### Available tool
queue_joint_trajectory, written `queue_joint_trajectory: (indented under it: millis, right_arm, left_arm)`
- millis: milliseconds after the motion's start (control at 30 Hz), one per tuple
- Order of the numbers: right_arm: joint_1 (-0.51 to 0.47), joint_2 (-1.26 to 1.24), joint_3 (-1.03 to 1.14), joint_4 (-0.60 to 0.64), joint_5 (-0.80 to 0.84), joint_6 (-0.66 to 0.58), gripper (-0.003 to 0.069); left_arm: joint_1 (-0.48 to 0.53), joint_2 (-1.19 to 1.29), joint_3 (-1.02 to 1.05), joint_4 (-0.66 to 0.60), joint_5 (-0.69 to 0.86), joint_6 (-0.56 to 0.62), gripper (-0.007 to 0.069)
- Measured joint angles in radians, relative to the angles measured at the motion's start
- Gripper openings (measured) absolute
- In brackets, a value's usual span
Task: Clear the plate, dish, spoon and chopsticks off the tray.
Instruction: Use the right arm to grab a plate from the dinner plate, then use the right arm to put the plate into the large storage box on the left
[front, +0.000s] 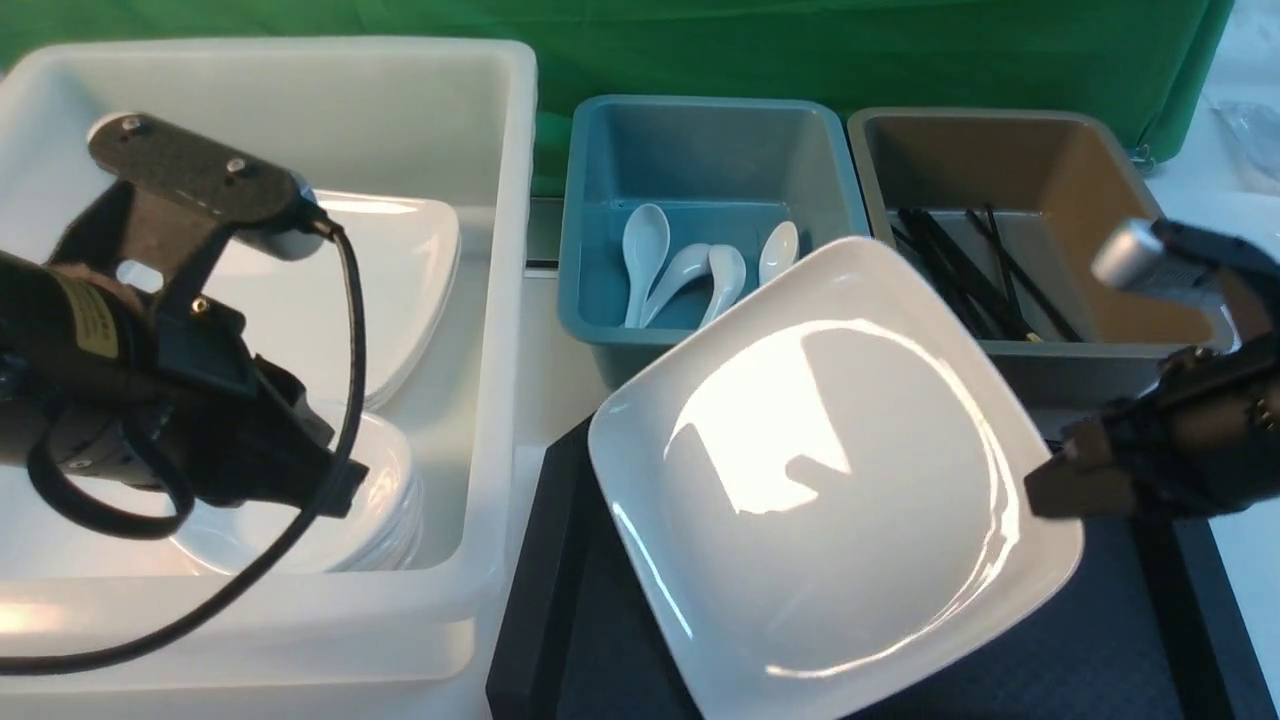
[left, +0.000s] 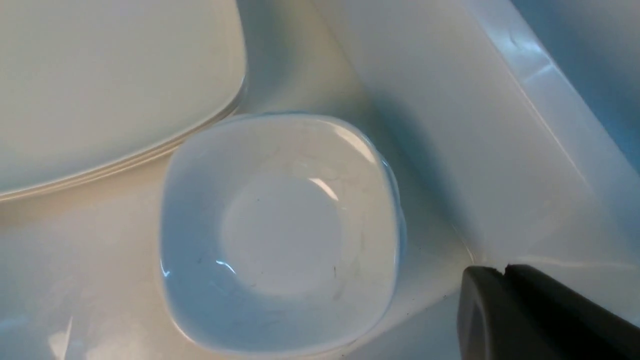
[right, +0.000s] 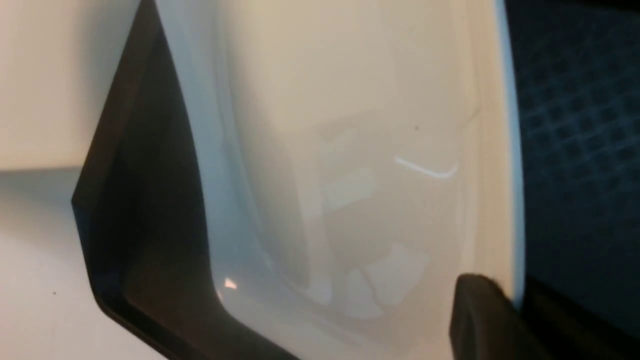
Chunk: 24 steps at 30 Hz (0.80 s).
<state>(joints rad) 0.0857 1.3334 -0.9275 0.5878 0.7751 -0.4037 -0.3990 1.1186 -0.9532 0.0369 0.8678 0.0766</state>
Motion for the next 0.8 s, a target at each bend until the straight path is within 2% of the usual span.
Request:
queue_joint_trajectory:
  millis: [267, 367, 533, 567, 600, 700, 800]
  right_arm:
    - [-0.013, 0.000, -0.026, -0.004, 0.047, 0.000, 0.0055]
    - [-0.014, 0.000, -0.077, -0.008, 0.092, 0.001, 0.0055]
    - [-0.014, 0.000, -0.209, -0.010, 0.138, 0.031, 0.0055]
    - [-0.014, 0.000, -0.214, -0.011, 0.140, 0.034, 0.0055]
    - [-0.014, 0.000, -0.253, -0.015, 0.146, 0.043, 0.0055]
    - [-0.014, 0.000, -0.321, -0.021, 0.155, 0.060, 0.0055]
    - [-0.014, 0.004, -0.386, -0.016, 0.158, 0.081, 0.0055]
  left_arm:
    - [0.002, 0.000, 0.000, 0.026, 0.001, -0.002, 0.0013]
    - [0.038, 0.000, 0.000, 0.036, 0.012, -0.026, 0.0013]
    - [0.212, 0.000, 0.000, 0.013, -0.008, -0.043, 0.0013]
    - [0.220, 0.000, 0.000, 0.009, -0.009, -0.041, 0.0013]
    - [0.287, 0.000, 0.000, -0.023, -0.009, -0.020, 0.0013]
    - [0.407, 0.000, 0.000, -0.088, -0.010, 0.019, 0.0013]
    - [0.480, 0.000, 0.000, -0.152, -0.019, 0.048, 0.0013]
